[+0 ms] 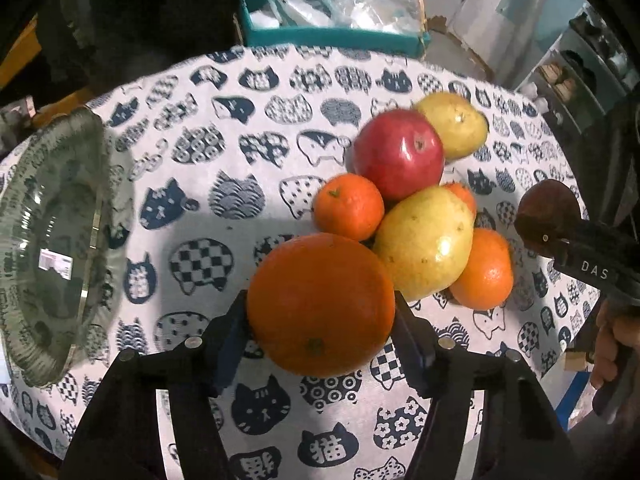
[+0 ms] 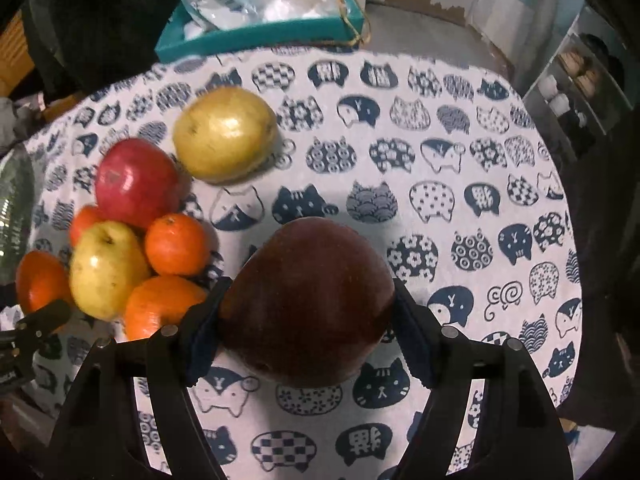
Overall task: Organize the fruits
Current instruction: 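Lift the dark red fruit and large orange and carry both toward the green bowl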
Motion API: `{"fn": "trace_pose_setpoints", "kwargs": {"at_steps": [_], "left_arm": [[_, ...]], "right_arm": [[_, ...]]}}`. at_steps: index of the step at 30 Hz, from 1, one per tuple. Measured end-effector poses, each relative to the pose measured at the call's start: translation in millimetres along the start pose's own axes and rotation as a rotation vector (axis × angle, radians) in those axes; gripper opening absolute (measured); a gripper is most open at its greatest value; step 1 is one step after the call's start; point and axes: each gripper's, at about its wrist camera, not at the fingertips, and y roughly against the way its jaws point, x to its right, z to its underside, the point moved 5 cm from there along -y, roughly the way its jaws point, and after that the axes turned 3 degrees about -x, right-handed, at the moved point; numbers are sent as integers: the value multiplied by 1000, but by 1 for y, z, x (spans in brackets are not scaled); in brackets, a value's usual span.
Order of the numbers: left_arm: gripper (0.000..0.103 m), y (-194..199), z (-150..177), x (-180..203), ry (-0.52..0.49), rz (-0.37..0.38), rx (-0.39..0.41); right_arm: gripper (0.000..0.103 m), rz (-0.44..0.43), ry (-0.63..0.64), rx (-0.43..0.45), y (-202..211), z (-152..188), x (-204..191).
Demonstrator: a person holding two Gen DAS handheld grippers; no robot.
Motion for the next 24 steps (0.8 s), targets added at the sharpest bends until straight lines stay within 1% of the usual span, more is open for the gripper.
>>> {"fn": "trace_pose_setpoints", "kwargs": {"at_steps": [9, 16, 24], "left_arm": [[67, 44, -7, -10, 26, -4, 107], [67, 86, -14, -18, 51, -1, 196], [67, 138, -22, -32, 64, -30, 312]], "right_arm": [[76, -27, -5, 127, 43, -10, -10], [76, -38, 19, 235, 84, -23, -21], [76, -60, 61, 363, 136, -32, -42]]}}
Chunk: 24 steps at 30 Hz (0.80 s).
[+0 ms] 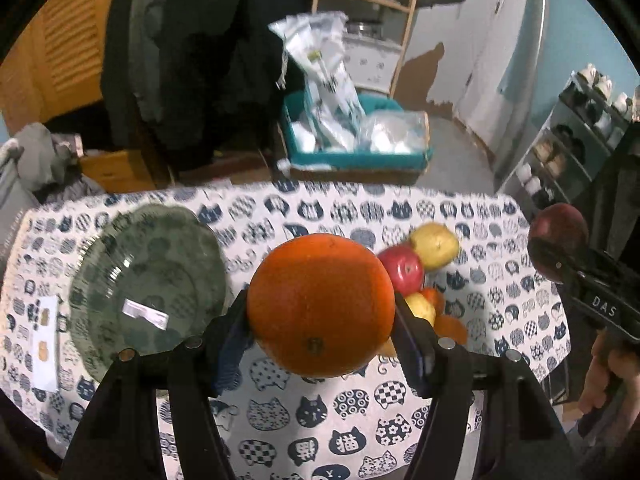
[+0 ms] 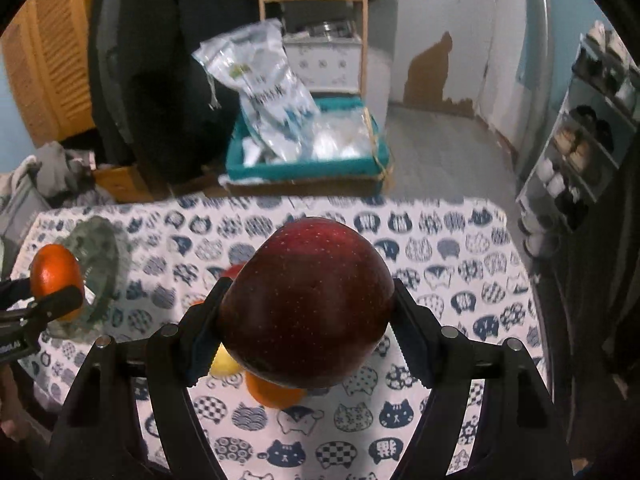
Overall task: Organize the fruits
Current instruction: 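Lift the dark red fruit and large orange and carry both toward the green bowl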
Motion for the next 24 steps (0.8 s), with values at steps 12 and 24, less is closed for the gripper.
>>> {"fn": "trace_pose_setpoints", "kwargs": {"at_steps": [12, 24], "left_arm": [[67, 57, -21, -33, 32, -62, 134], [68, 87, -26, -85, 102, -132, 198]], "right_arm": [[76, -80, 55, 96, 43, -30, -45], [76, -180, 134, 140, 53, -60, -117]]}}
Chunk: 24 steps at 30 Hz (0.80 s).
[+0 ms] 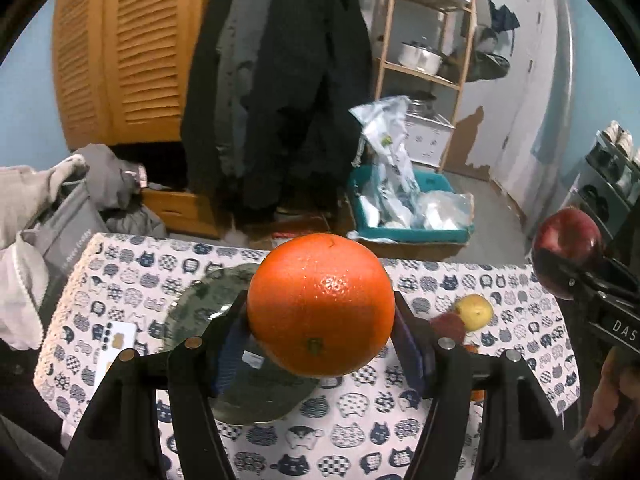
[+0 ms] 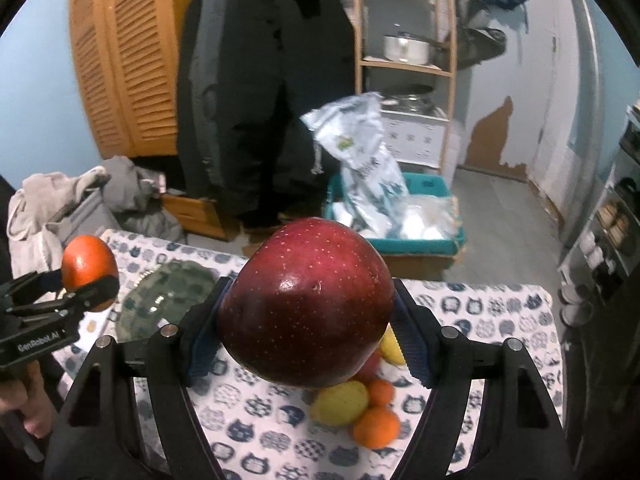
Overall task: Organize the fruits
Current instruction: 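Lift the dark red fruit and large orange and carry both toward the green bowl, then lower both fruits into the green bowl and open both tools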
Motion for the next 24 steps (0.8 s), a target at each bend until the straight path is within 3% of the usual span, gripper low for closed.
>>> {"fn": "trace_pose_setpoints", "kwargs": {"at_steps": [15, 24], "left_arm": [[68, -11, 5, -79, 95, -92, -22], [68, -65, 26, -125, 140, -128, -134]], "right_arm": [[76, -124, 91, -47, -52, -26, -99], [76, -199, 86, -190, -120, -12, -136]]}}
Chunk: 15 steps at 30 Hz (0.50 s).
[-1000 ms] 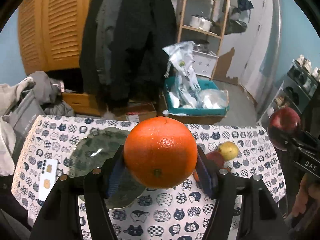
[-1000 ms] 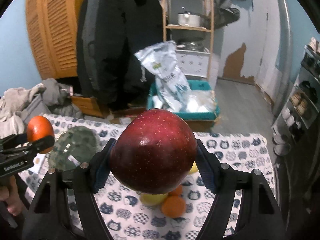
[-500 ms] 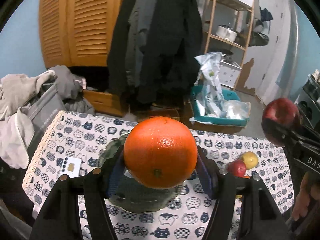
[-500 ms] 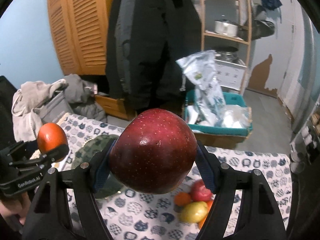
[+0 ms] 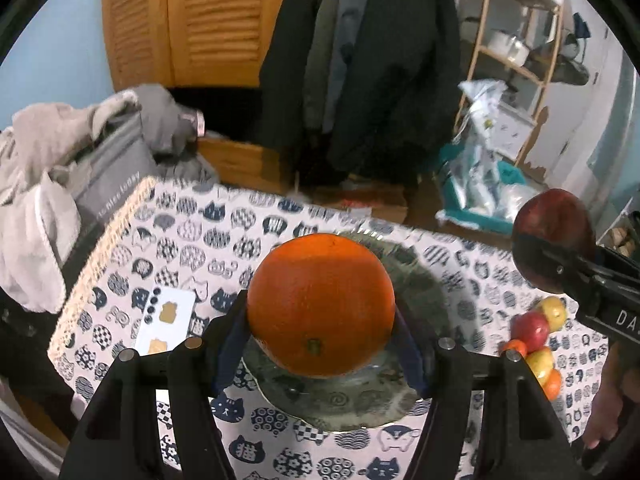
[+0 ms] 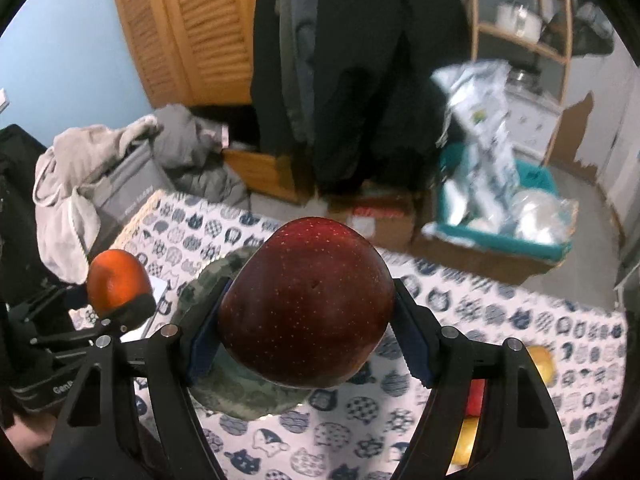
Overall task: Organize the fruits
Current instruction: 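Lower both fruits into the green bowl and open both tools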
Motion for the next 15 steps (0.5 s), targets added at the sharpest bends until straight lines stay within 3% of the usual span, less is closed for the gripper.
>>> {"fn": "trace_pose_setpoints", "kwargs": {"at_steps": [8, 15], "left_arm": [[68, -70, 23, -19, 44, -20, -162], [68, -108, 43, -26, 49, -36, -256]], "right_arm": [[76, -10, 0, -123, -67, 12, -7], [76, -21, 15, -221, -111, 29, -17]]}}
